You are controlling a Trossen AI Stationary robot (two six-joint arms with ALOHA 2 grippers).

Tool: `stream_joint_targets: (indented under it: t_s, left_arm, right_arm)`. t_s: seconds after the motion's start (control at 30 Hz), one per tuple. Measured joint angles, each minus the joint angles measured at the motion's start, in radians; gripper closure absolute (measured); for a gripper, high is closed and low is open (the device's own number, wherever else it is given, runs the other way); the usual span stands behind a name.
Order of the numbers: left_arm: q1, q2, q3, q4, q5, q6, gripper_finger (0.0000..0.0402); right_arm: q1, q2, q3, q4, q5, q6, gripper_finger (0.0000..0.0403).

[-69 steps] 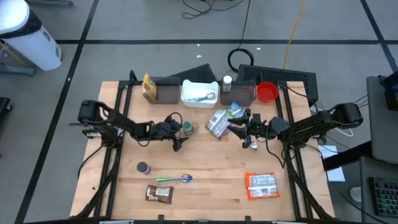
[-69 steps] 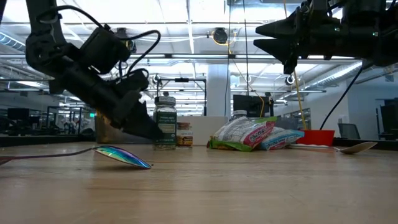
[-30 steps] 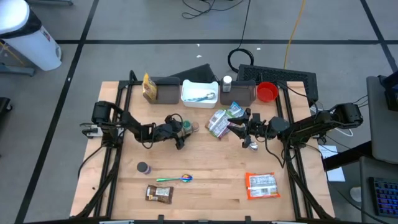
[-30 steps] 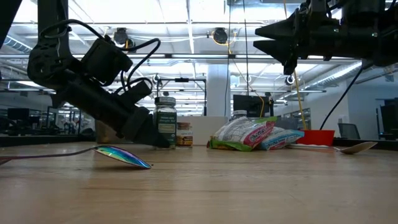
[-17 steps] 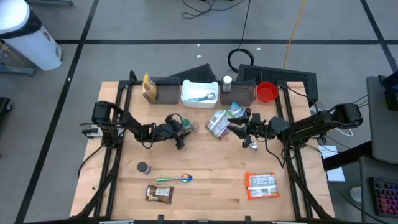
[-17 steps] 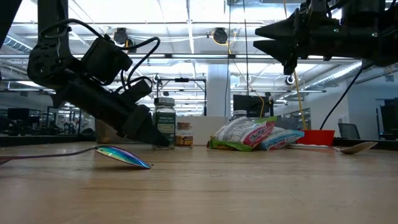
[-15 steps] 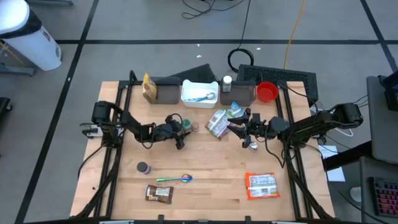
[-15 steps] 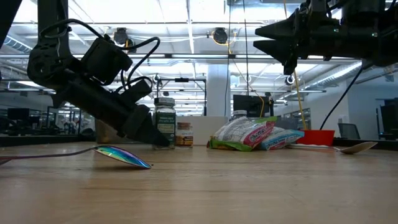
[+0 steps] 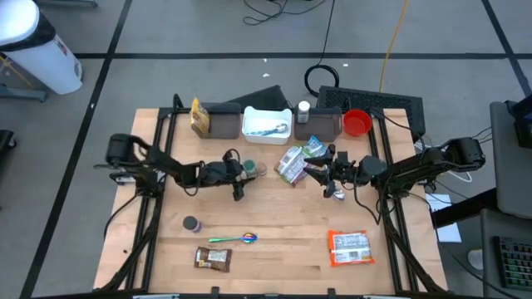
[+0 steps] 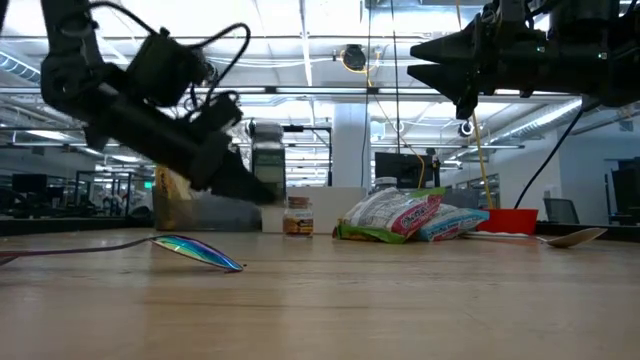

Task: Pick & Place Food Item
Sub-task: Put the green seasoning bottle into the right black bin

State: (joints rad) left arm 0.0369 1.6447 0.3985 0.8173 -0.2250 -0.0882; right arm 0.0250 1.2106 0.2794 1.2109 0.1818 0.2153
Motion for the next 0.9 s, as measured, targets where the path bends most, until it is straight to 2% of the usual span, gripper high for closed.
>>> stream_joint_targets:
  t_s: [0.13, 0.27, 0.4, 0.53, 0.67, 0.77, 0.9]
  left_arm:
    - [-0.010, -0.144, 0.000, -0.141, 0.059, 0.001, 0.0197]
    - [-0.027, -0.252, 0.000, -0.248, 0.120, 0.001, 0.0197]
    - [-0.040, -0.300, 0.001, -0.272, 0.126, 0.012, 0.0197]
    - [-0.040, -0.300, 0.042, -0.343, 0.189, 0.016, 0.0197]
    - [-0.051, -0.300, 0.167, -0.593, 0.193, 0.042, 0.0197]
    - [-0.065, -0.299, 0.270, -0.795, 0.159, 0.074, 0.0197]
    - [-0.073, -0.300, 0.373, -0.950, 0.134, 0.105, 0.0197]
  right_arm:
    - [0.000, 0.000, 0.000, 0.001, -0.007, -0.023, 0.0248]
    - [0.001, 0.000, 0.021, 0.004, -0.105, -0.052, 0.0248]
    - [0.003, 0.012, 0.124, -0.054, -0.219, -0.061, 0.0248]
    - [0.006, 0.069, 0.306, -0.318, -0.259, -0.137, 0.0248]
    - [0.005, 0.168, 0.519, -0.653, -0.210, -0.227, 0.0246]
    - [0.005, 0.255, 0.658, -0.822, -0.152, -0.285, 0.0232]
    - [0.005, 0.352, 0.801, -0.947, -0.131, -0.307, 0.0195]
